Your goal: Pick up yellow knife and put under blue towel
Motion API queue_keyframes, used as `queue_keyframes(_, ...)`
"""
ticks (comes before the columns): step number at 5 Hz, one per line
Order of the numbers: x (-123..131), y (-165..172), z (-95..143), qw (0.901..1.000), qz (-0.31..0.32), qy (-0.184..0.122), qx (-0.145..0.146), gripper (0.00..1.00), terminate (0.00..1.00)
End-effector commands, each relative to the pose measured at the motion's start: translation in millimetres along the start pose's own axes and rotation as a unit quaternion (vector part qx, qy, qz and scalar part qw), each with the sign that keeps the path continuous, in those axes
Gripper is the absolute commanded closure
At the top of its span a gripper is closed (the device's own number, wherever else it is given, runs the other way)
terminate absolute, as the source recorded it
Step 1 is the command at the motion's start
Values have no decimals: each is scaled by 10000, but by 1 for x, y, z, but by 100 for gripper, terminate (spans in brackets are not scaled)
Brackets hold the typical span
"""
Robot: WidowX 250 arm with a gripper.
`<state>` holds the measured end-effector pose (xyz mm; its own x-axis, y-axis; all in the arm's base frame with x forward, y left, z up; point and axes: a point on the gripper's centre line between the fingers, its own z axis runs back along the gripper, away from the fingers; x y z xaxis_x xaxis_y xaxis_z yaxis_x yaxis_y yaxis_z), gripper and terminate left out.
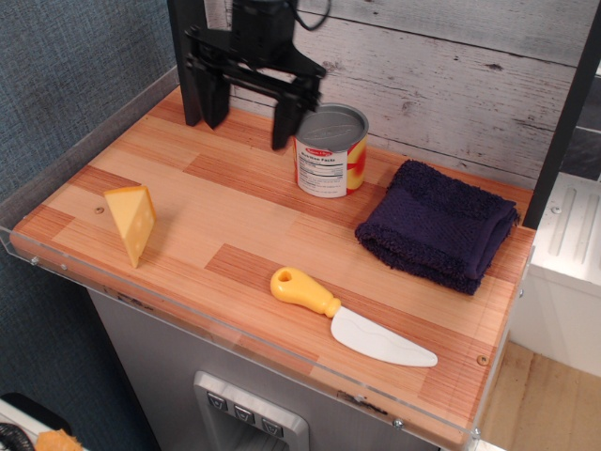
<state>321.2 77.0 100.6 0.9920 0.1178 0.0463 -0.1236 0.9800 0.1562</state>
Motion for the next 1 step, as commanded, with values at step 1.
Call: queue_keyframes(1, 39, 15, 5, 9993, -297, -202, 117, 0, 100)
